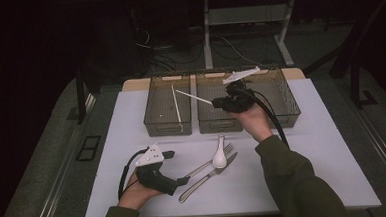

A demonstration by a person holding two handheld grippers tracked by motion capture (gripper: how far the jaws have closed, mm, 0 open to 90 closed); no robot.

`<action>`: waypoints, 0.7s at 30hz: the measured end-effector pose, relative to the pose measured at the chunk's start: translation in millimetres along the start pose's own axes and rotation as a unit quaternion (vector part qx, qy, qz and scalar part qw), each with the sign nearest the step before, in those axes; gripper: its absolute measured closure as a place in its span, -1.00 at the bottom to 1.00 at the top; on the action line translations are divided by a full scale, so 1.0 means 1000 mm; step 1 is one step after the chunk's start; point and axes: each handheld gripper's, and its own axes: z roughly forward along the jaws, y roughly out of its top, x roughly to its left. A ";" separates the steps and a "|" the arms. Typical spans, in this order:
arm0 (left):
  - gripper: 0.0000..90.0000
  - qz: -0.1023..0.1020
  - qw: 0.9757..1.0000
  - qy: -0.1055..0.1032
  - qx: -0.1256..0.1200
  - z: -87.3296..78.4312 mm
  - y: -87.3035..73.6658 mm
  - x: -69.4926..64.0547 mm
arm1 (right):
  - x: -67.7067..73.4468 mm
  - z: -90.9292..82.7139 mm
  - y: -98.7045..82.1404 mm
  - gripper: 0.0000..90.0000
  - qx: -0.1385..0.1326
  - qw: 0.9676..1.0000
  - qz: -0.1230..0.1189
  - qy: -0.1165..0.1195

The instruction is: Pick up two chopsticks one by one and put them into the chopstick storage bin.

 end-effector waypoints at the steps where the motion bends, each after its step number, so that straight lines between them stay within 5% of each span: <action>1: -1.00 0.002 1.000 0.000 0.001 0.000 0.000 0.000 | 0.001 0.005 0.003 0.87 0.002 1.000 0.001 -0.001; 21: -1.00 0.006 1.000 -0.004 -0.002 -0.001 0.001 0.001 | 0.011 0.085 0.034 0.87 0.058 0.998 0.021 -0.011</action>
